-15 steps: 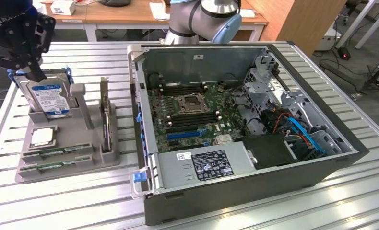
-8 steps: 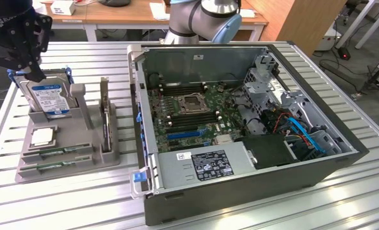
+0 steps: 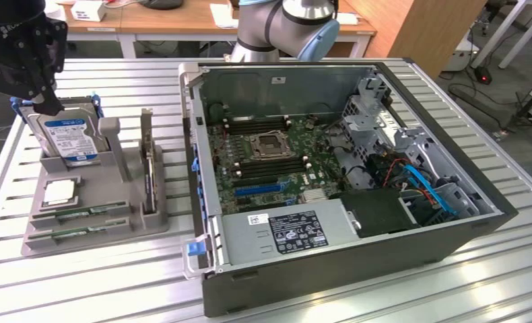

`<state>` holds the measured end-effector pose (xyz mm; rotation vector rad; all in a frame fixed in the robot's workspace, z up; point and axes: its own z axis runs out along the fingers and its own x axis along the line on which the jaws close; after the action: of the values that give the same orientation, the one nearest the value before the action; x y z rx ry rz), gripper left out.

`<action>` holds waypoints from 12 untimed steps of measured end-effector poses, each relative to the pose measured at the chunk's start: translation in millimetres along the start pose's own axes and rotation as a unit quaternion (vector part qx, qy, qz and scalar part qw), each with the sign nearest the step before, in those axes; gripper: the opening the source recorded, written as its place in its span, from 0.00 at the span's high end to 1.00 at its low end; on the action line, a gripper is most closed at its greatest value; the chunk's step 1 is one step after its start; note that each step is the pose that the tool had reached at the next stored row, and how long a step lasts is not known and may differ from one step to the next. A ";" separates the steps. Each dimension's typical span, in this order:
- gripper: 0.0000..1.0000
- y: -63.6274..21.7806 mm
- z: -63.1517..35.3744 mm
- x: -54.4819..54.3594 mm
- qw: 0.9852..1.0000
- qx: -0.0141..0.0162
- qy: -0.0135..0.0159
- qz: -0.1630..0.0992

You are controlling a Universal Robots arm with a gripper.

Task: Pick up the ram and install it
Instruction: 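Pick up the ram and move it above insertion slot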

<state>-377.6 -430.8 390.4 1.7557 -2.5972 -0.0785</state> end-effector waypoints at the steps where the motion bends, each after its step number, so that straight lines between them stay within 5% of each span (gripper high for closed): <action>1: 0.91 0.0 0.0 0.0 1.000 0.000 0.000 -0.008; 6: 0.91 -0.1 0.1 0.0 0.999 -0.001 0.002 -0.047; 12: 0.91 -0.1 0.3 0.0 0.995 -0.002 0.004 -0.095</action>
<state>-377.6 -430.8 390.1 1.9916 -2.4150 -0.0772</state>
